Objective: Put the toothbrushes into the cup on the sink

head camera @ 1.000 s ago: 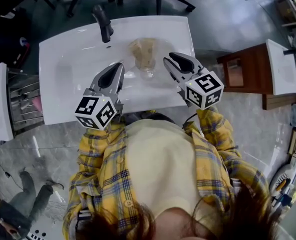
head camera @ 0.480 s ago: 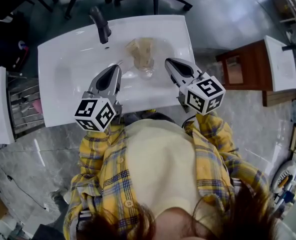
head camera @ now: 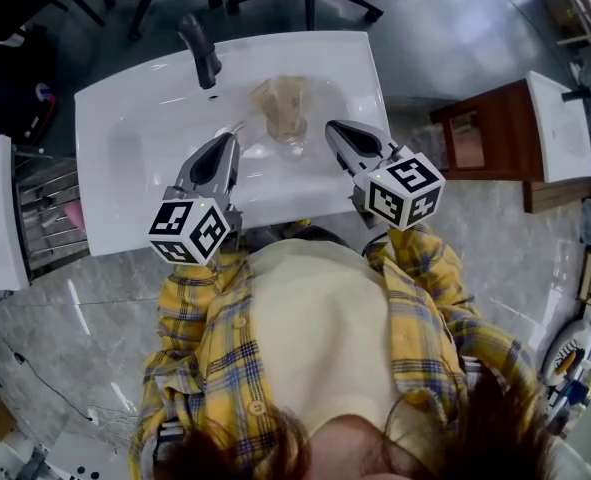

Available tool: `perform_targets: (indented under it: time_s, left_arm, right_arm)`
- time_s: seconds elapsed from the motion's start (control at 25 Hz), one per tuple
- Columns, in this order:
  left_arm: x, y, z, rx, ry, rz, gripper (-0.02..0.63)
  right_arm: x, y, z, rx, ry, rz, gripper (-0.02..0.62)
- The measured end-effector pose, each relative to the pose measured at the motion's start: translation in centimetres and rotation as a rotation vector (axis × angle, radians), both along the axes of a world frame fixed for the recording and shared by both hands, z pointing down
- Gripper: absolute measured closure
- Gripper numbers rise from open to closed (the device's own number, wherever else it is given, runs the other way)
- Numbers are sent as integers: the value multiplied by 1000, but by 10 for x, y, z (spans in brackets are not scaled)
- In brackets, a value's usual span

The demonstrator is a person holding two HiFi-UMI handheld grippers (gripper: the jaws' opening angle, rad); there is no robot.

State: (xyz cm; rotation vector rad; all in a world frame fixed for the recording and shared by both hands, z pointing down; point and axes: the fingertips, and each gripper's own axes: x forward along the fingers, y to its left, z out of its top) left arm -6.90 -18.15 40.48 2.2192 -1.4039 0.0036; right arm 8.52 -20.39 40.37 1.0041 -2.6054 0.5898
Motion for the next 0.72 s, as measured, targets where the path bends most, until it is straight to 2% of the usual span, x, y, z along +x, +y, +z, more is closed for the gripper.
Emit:
perform_targets:
  time_s: [0.72]
  left_arm:
    - [1, 1, 4, -12, 1, 1, 595]
  right_arm:
    - [1, -4, 6, -16, 18, -4, 581]
